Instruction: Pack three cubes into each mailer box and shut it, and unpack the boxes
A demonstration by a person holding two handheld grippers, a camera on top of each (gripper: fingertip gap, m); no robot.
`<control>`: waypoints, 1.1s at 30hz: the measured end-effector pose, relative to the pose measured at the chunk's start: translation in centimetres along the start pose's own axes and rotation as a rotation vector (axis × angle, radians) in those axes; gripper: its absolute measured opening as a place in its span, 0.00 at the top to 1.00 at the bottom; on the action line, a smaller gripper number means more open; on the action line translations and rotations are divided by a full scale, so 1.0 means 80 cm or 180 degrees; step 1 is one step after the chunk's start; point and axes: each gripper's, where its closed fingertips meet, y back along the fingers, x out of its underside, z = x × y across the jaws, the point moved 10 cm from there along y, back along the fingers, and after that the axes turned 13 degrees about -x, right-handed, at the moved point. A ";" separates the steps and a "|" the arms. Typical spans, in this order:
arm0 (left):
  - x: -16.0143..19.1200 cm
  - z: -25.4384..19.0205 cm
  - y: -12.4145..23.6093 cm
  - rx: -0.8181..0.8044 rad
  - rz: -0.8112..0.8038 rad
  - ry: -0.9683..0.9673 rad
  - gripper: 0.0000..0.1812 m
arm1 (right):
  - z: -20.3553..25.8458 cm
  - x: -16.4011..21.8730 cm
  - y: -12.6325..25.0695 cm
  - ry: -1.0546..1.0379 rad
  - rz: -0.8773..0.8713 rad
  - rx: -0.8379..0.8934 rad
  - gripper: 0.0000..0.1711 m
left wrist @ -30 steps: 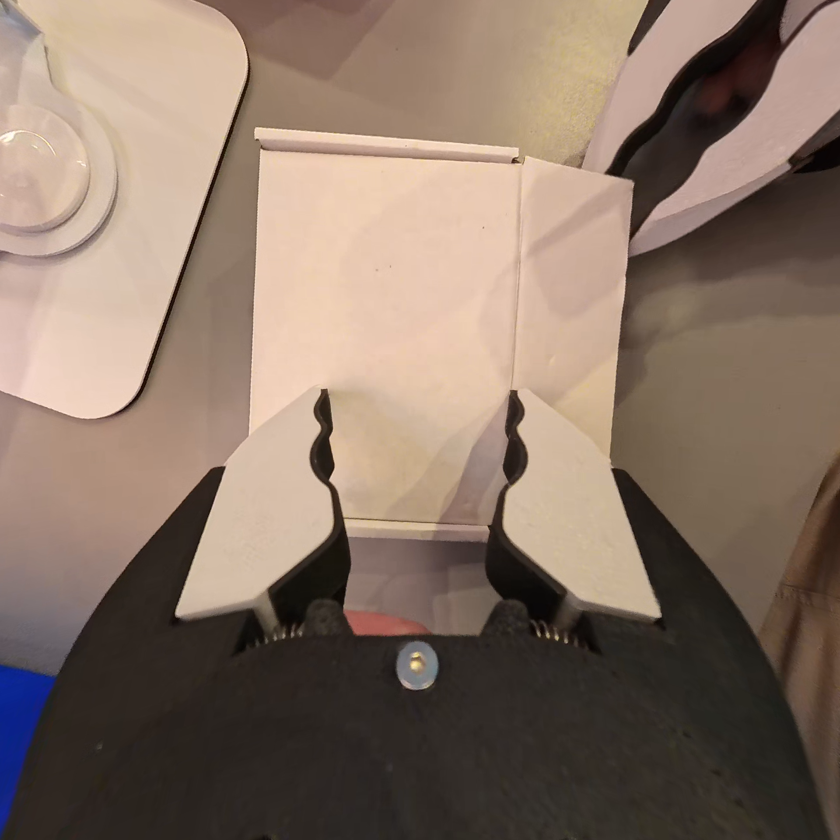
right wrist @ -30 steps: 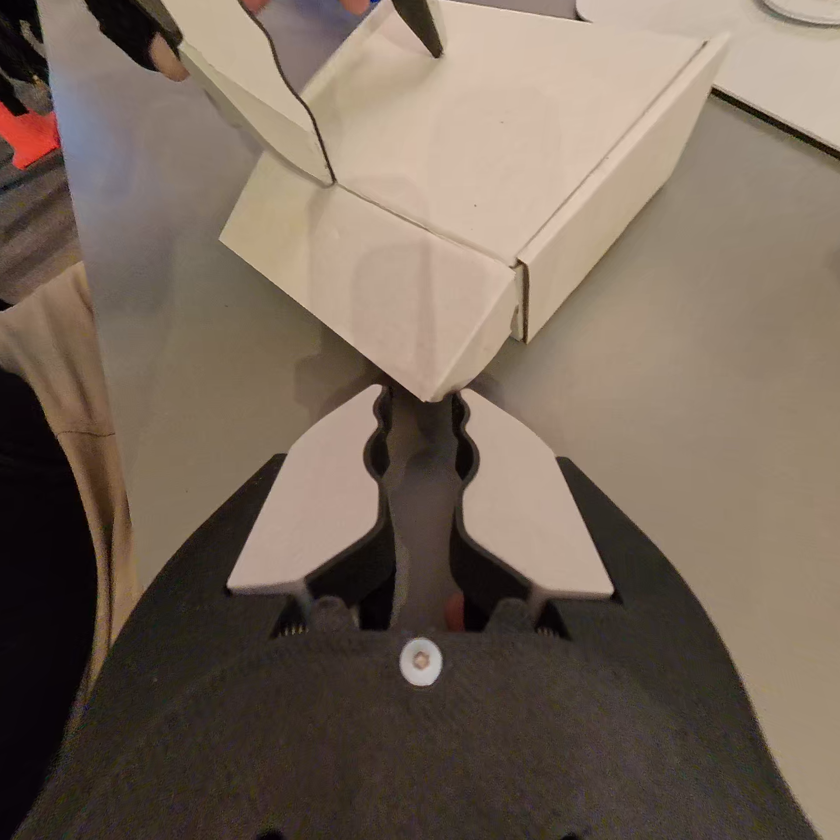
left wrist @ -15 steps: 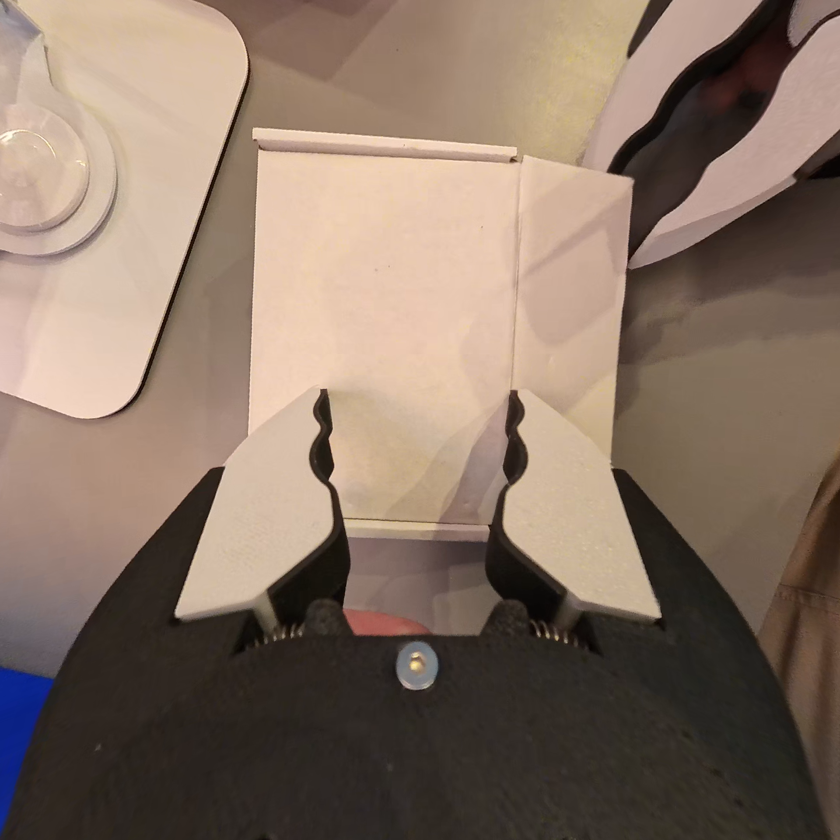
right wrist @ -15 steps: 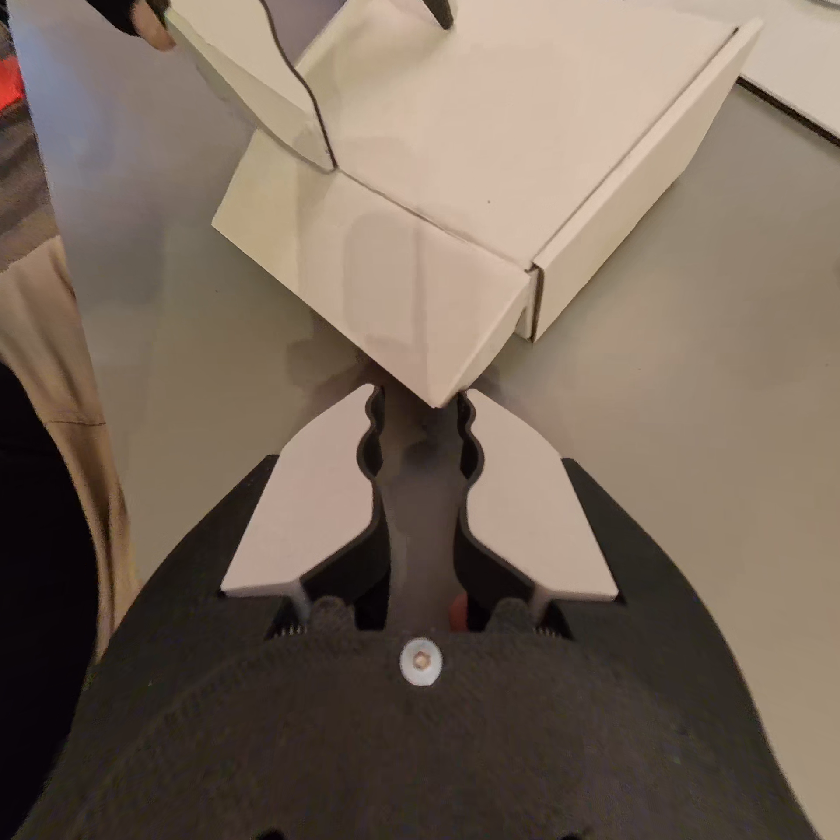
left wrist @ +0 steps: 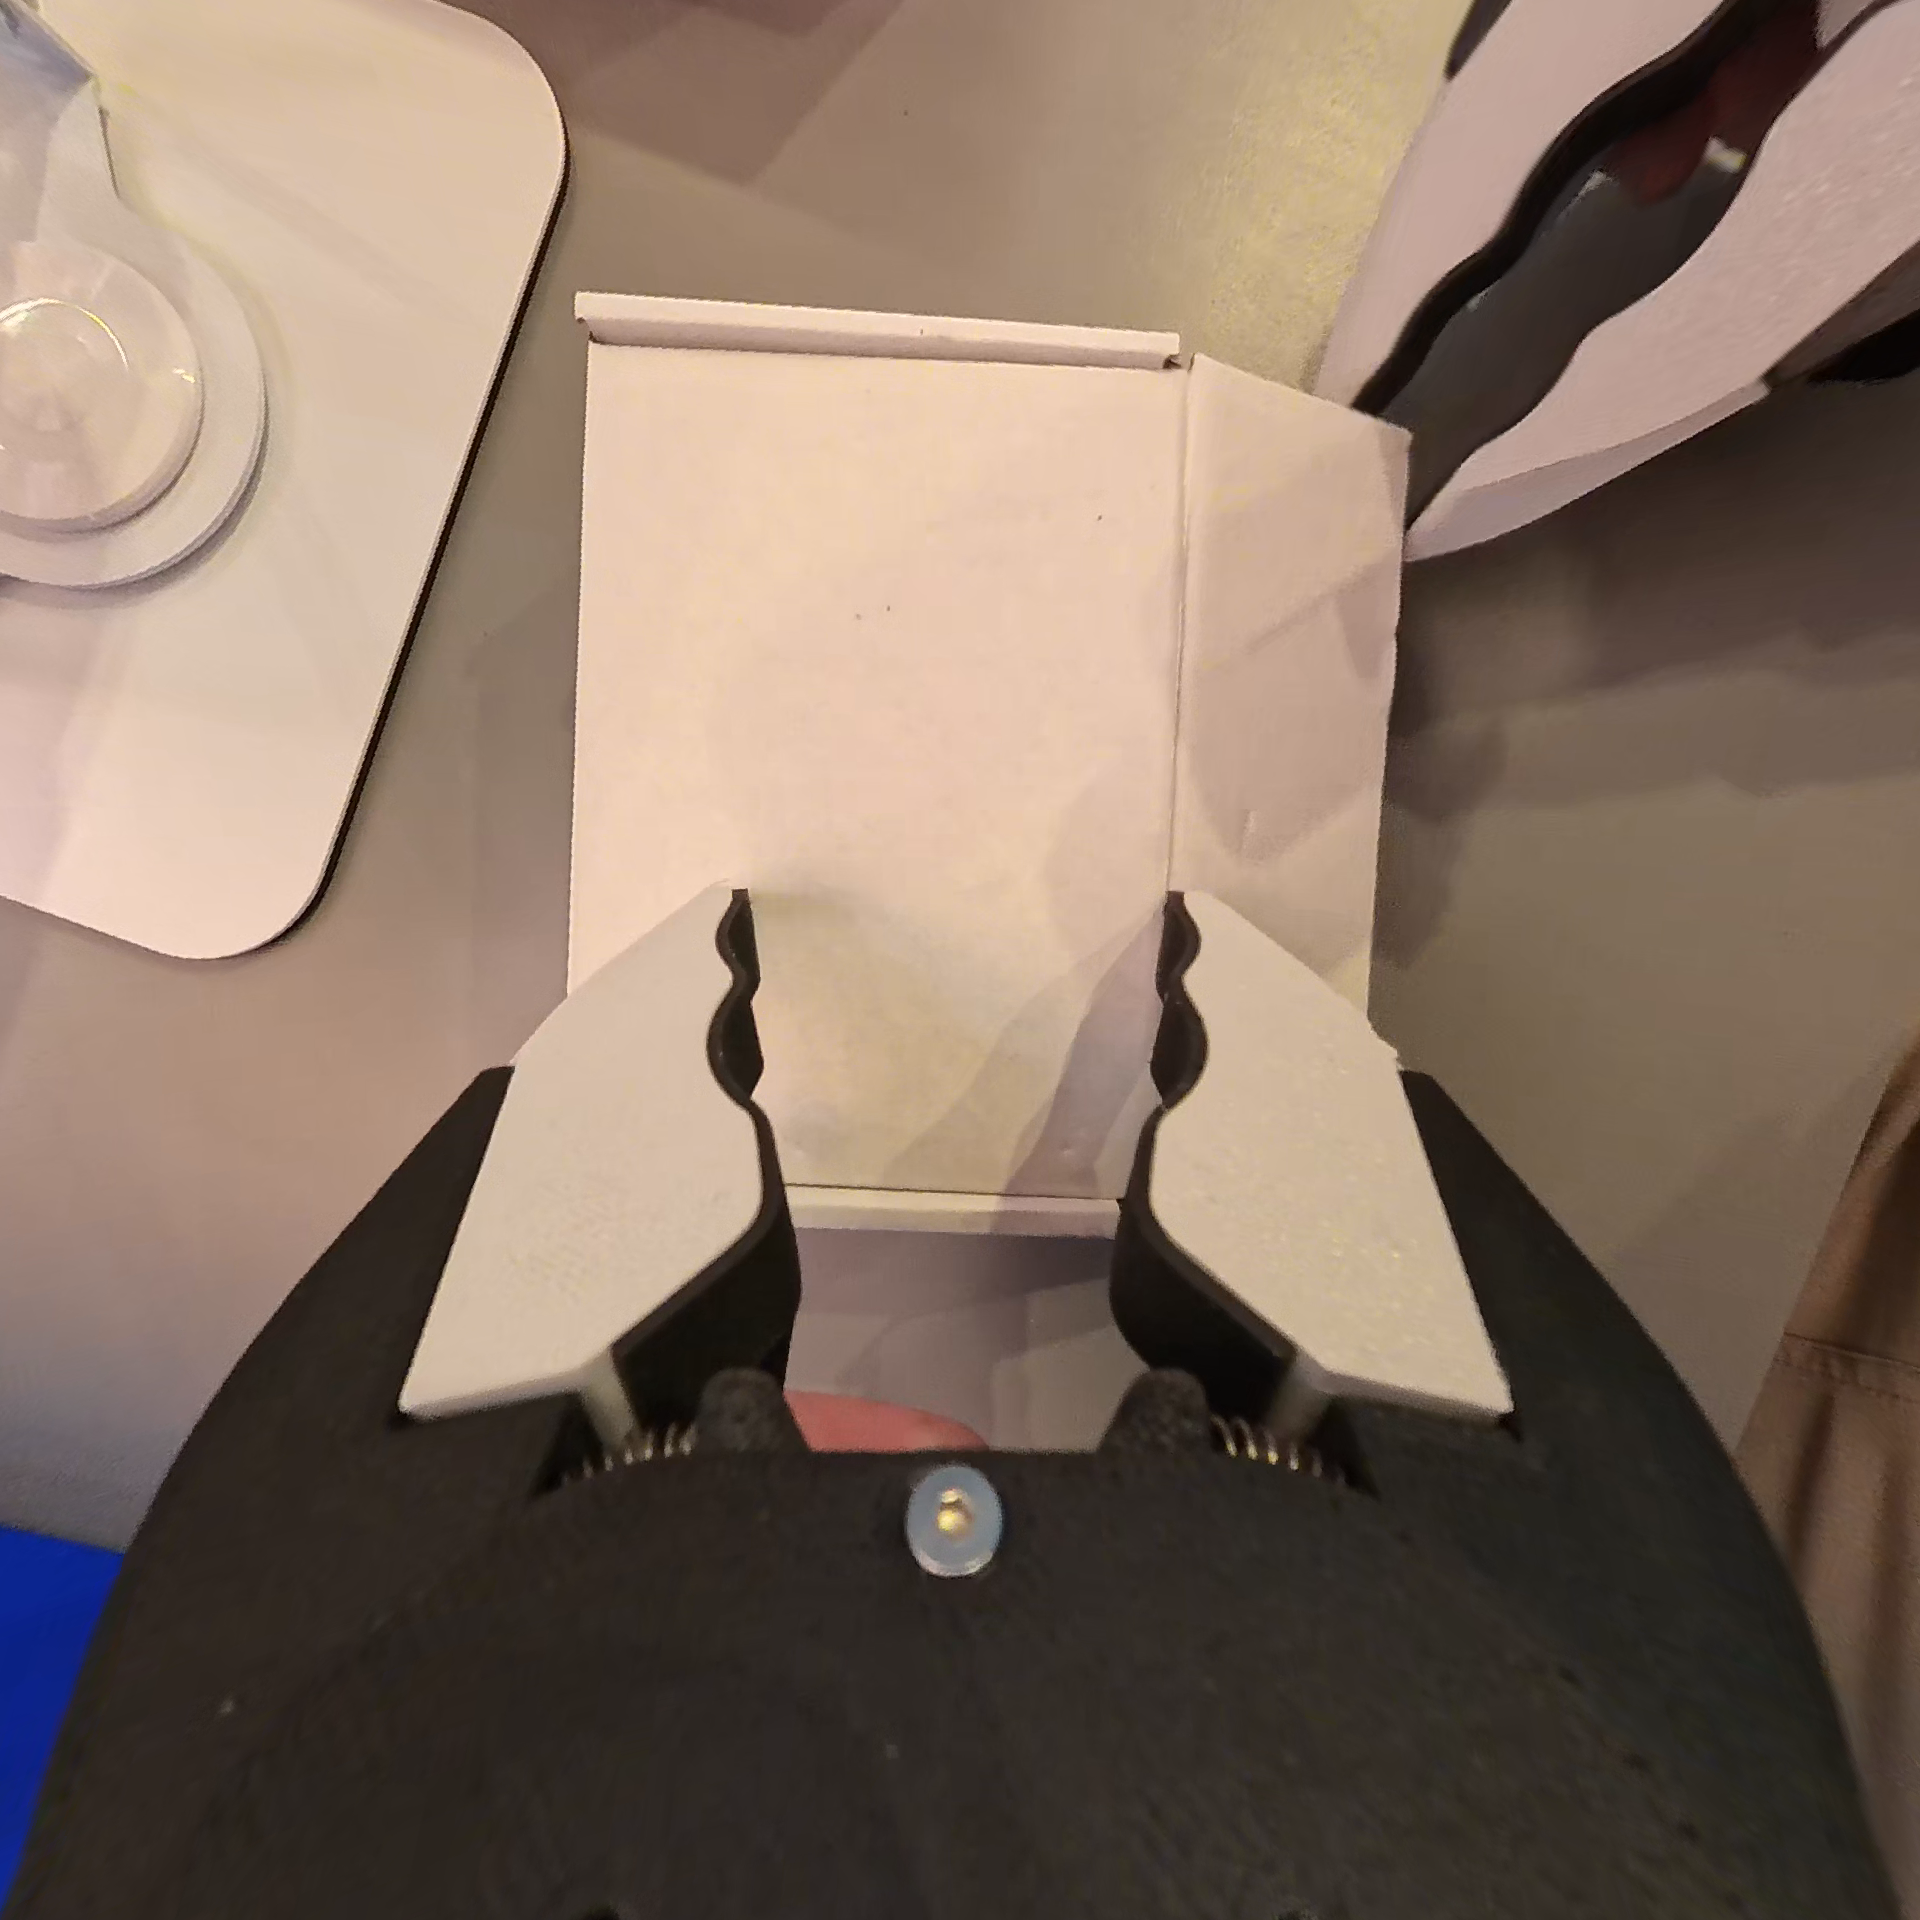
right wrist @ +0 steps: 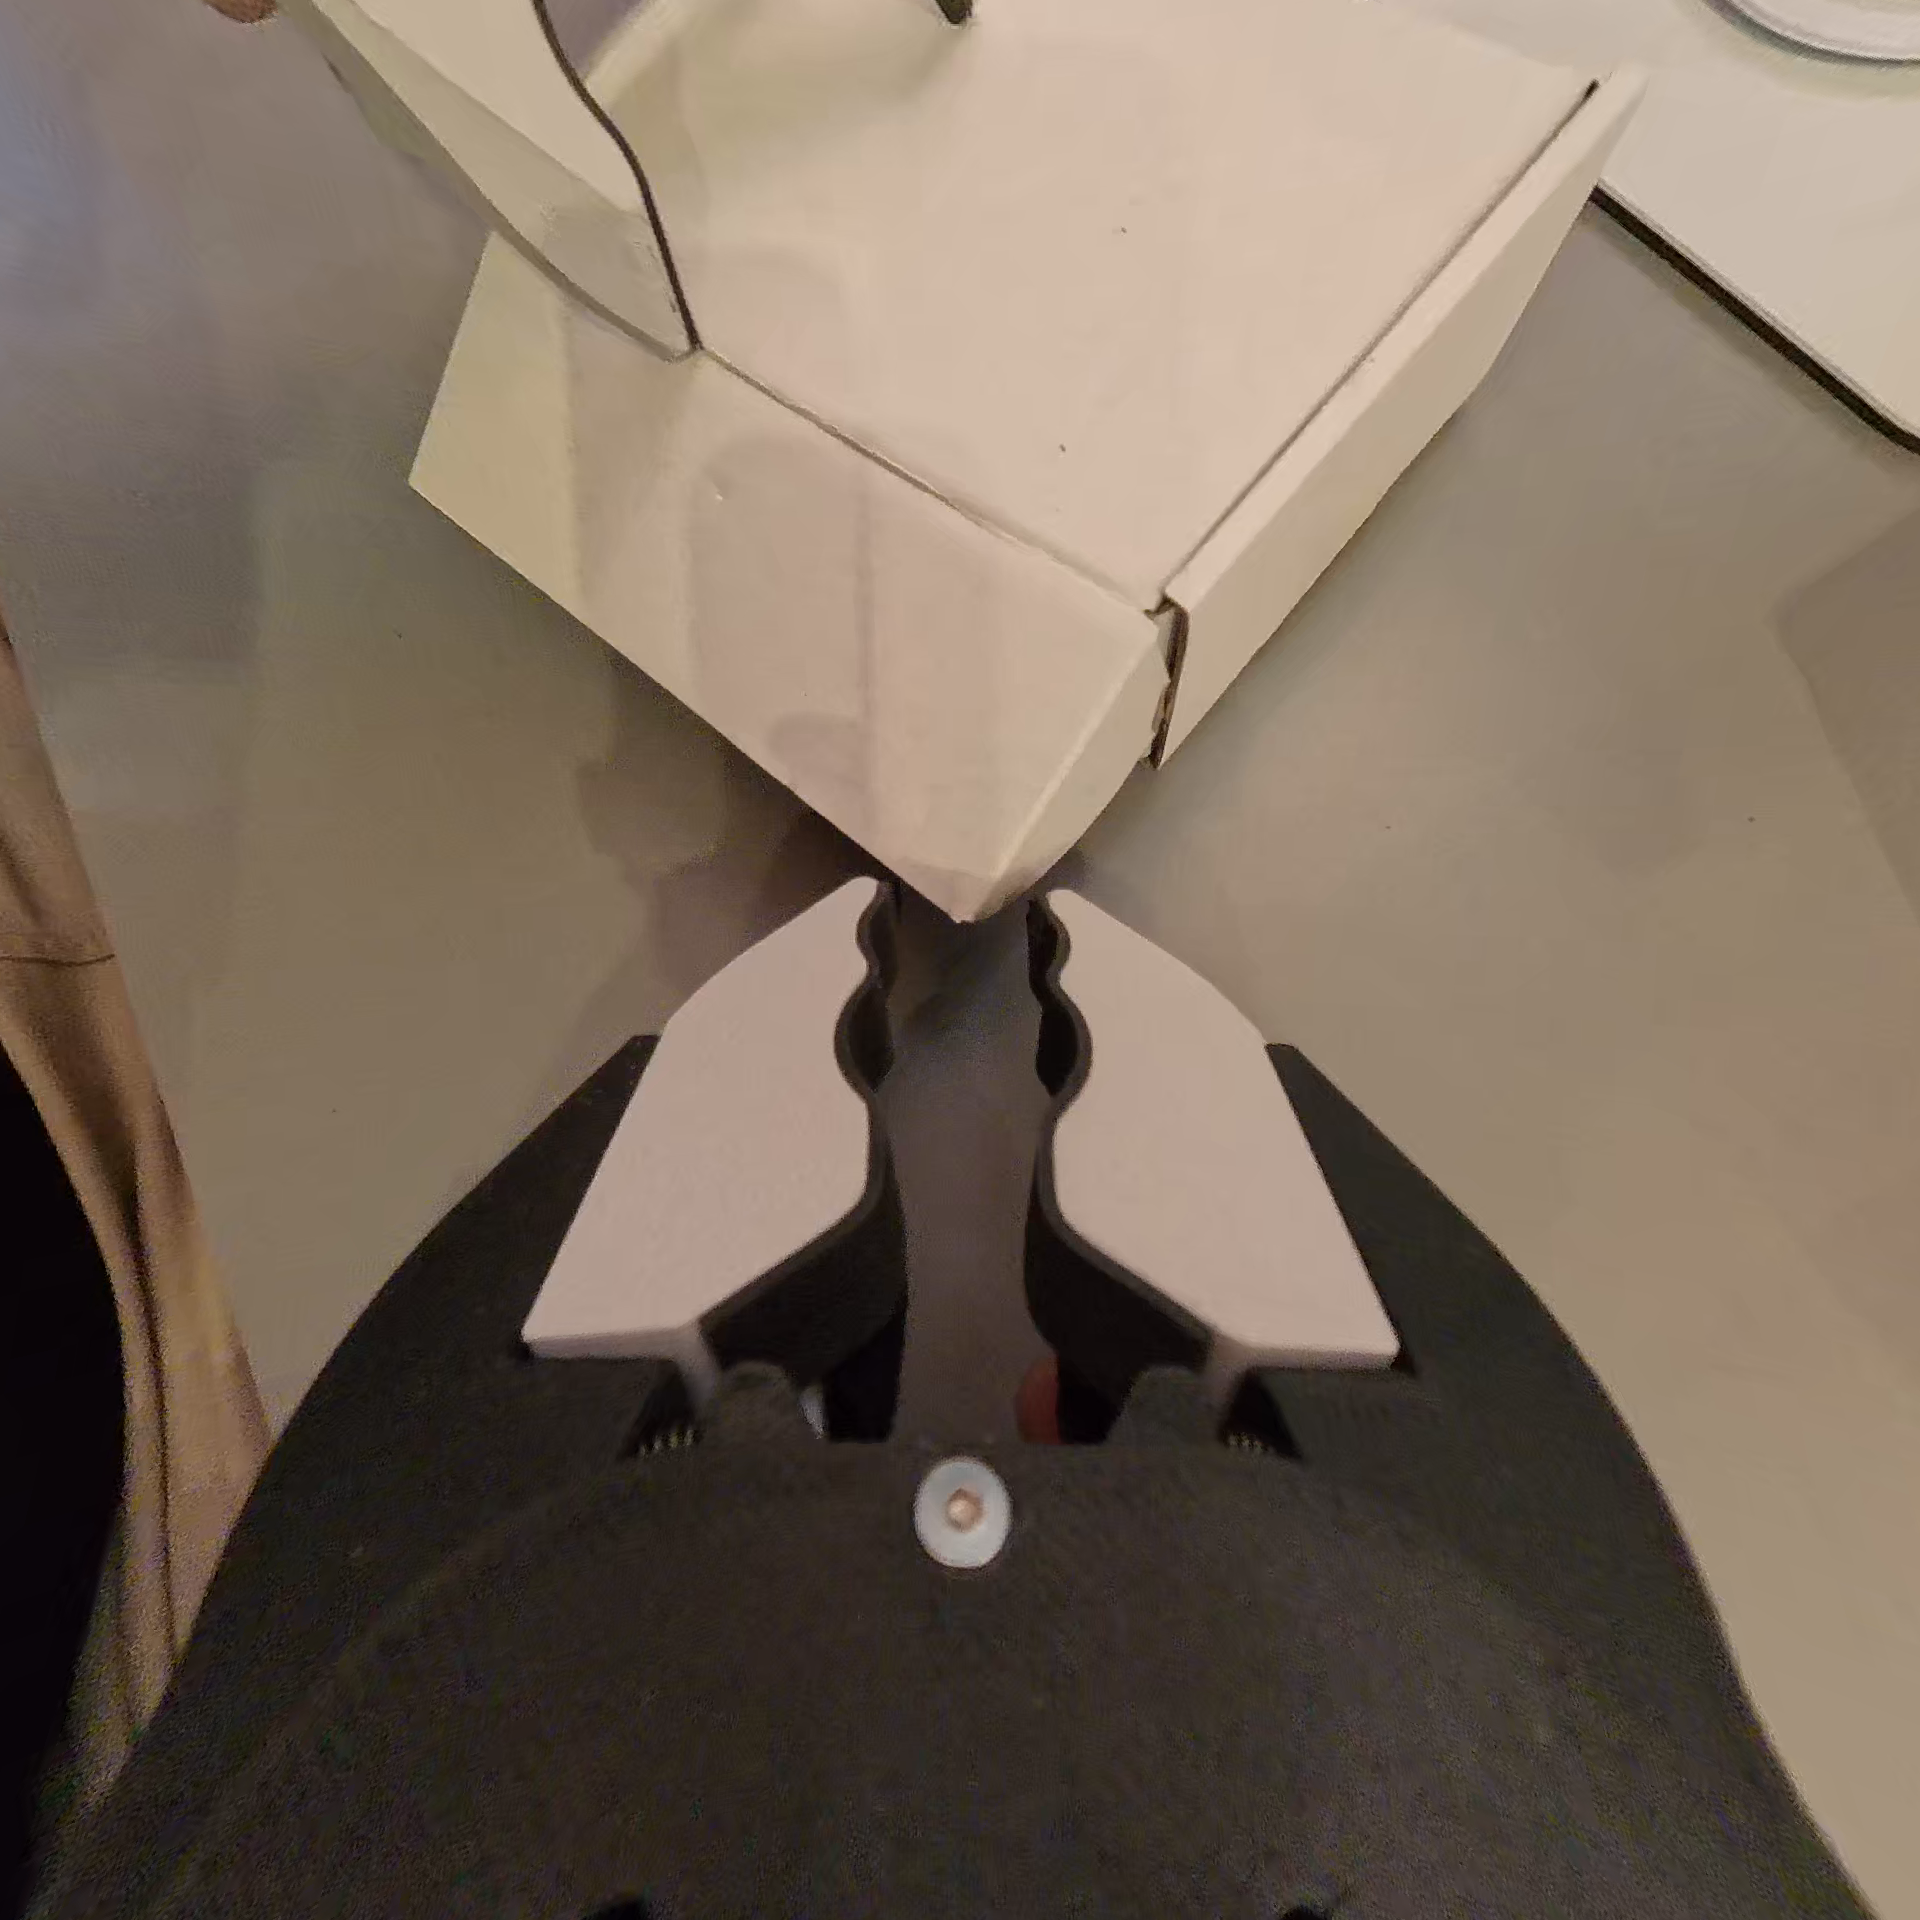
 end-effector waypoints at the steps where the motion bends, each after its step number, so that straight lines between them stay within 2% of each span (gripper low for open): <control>1: 0.000 0.000 0.000 0.0003 0.0002 0.0002 0.59 | 0.002 -0.001 0.000 -0.0010 -0.0015 -0.0024 0.88; 3: 0.000 0.000 0.000 0.0005 0.0011 -0.0013 0.59 | 0.000 0.001 -0.004 -0.0027 0.0034 -0.0033 0.85; 7: 0.000 0.000 0.000 0.0002 0.0013 -0.0010 0.59 | -0.007 0.001 -0.002 -0.0116 -0.0084 -0.0138 0.87; 15: -0.001 -0.001 0.000 -0.0016 0.0030 -0.0051 0.59 | -0.019 -0.001 -0.015 -0.0152 0.0076 -0.0205 0.86; 19: -0.002 0.001 0.000 0.0013 0.0039 -0.0046 0.59 | -0.021 -0.004 -0.007 -0.0138 0.0109 -0.0314 0.83; 23: -0.004 0.009 0.003 0.0131 0.0065 0.0019 0.60 | -0.018 -0.008 0.002 -0.0081 0.0149 -0.0325 0.83; 28: 0.001 0.034 0.049 -0.0023 -0.0275 0.0456 0.58 | -0.018 -0.013 0.016 -0.0028 0.0185 -0.0347 0.82; 31: 0.024 0.028 0.078 -0.0112 -0.0387 0.0730 0.57 | -0.021 -0.015 0.023 0.0013 0.0161 -0.0341 0.81; 33: 0.046 0.013 0.080 -0.0215 -0.0269 0.0890 0.58 | -0.024 -0.019 0.027 0.0029 0.0160 -0.0360 0.81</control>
